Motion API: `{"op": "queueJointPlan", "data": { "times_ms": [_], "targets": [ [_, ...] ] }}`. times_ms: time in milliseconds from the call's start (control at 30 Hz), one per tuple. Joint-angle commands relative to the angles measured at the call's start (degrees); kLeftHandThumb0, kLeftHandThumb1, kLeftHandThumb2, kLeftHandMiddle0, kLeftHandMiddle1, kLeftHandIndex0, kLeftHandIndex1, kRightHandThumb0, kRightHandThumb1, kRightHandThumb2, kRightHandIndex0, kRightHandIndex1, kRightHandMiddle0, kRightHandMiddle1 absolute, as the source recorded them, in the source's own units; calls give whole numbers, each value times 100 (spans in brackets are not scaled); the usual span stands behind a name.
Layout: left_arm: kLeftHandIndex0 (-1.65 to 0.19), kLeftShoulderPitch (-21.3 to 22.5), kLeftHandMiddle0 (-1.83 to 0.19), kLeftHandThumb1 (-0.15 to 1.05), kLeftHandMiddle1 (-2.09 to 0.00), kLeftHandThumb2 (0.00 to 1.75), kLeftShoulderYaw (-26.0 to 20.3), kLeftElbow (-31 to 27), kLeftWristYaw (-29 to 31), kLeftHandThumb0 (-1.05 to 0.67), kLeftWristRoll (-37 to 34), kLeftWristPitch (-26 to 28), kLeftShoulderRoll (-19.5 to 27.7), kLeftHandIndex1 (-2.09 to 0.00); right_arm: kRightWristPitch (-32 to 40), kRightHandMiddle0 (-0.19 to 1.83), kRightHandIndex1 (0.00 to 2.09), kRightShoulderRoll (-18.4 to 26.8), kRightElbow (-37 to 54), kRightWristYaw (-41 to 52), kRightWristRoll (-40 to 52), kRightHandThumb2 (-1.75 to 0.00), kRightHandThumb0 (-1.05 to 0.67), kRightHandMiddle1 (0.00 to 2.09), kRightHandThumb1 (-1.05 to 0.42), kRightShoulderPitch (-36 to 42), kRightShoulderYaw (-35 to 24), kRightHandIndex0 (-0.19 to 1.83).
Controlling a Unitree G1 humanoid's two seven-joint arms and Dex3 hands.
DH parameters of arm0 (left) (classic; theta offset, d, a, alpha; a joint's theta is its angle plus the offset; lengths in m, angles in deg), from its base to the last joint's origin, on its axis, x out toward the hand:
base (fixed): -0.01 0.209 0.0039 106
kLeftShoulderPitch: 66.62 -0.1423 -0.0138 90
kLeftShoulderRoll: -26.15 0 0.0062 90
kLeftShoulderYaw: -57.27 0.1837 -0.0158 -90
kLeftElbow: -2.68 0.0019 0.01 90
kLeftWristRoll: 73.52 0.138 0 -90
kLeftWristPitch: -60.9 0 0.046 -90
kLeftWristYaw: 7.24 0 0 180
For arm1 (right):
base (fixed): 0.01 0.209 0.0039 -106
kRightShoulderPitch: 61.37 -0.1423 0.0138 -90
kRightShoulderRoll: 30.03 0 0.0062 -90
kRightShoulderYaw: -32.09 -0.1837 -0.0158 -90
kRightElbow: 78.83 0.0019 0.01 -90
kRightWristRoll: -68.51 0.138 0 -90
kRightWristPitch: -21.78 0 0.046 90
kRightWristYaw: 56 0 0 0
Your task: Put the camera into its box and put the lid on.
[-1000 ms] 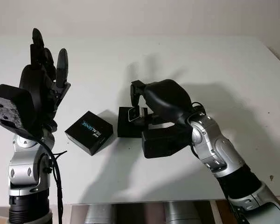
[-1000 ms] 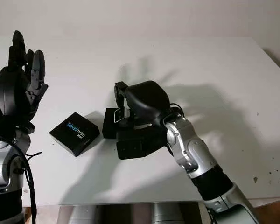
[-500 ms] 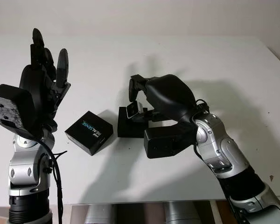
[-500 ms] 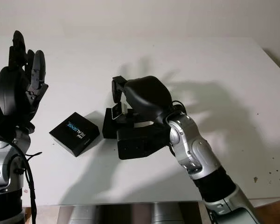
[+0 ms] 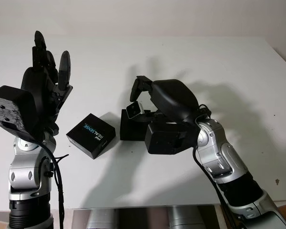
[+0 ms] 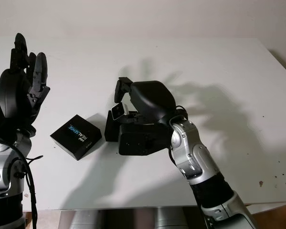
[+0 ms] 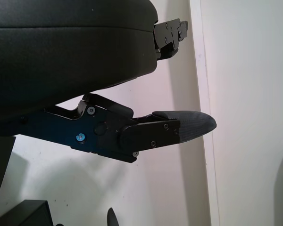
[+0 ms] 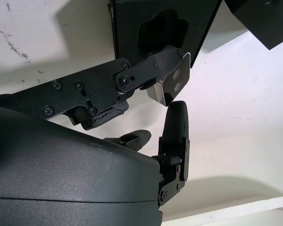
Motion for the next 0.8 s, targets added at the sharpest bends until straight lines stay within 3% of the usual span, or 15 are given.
{"op": "queueJointPlan", "data": {
  "times_ms": [0, 633, 700, 767],
  "targets": [
    [19, 44, 19, 105, 0, 52, -7, -66, 22, -64, 36, -55, 88, 0, -9, 32, 4, -22, -30, -55, 66, -6, -40, 150, -97, -47, -47, 45],
    [19, 58, 19, 105, 0, 50, -25, -41, 16, -64, 13, -76, 62, 0, 884, 23, 4, -335, 842, 334, 674, -6, -41, 169, -99, 381, -214, 41],
    [19, 56, 19, 105, 0, 50, -23, -40, 25, -64, 6, -64, 63, 0, 891, 19, 4, -352, 999, 324, 738, -6, -44, 164, -101, 453, -251, 41],
    [19, 46, 19, 105, 0, 51, -21, -44, 40, -64, 1, -40, 74, 0, 894, 14, 3, -297, 1117, 357, 719, -5, -51, 140, -101, 470, -256, 37]
  ]
}}
